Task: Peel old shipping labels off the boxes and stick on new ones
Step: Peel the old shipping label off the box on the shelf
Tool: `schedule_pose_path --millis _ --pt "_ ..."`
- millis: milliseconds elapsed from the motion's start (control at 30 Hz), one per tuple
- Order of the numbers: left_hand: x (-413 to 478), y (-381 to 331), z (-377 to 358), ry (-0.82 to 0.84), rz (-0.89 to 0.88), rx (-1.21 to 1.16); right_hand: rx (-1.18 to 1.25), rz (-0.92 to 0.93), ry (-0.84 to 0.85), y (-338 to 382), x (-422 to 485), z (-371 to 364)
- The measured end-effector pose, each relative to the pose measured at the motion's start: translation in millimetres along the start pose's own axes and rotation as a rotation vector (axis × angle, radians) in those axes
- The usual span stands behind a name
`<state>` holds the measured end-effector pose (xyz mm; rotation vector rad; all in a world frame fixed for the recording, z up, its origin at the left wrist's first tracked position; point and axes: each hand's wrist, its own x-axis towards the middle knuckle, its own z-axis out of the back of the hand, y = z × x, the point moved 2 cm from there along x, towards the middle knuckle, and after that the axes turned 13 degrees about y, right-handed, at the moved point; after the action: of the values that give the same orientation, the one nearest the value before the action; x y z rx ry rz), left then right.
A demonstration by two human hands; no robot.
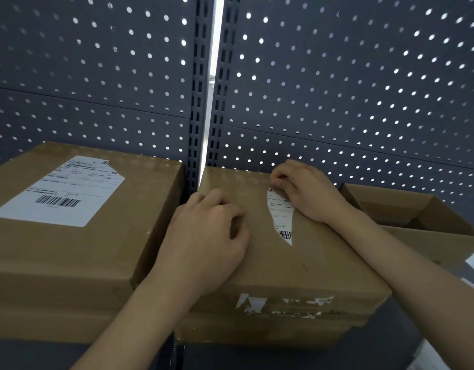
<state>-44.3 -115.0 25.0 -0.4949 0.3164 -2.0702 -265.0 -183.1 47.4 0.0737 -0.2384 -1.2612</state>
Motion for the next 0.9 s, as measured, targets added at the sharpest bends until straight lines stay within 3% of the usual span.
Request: schedule_pose_path --millis 400,600,900 --pt "0.4 0.8 0.3 0.003 0.01 -0.004 -0.087 0.009 0.083 4.5 2.6 -1.5" --pt "-0.5 0.5 0.1 -0.003 0.001 -0.019 0.007 -0.011 0.001 0.0 -0.9 -0.6" --pt "0.3 1.2 -0.8 -0.005 0.002 -0.022 -0.11 0.005 0.068 5.9 0.4 -0.5"
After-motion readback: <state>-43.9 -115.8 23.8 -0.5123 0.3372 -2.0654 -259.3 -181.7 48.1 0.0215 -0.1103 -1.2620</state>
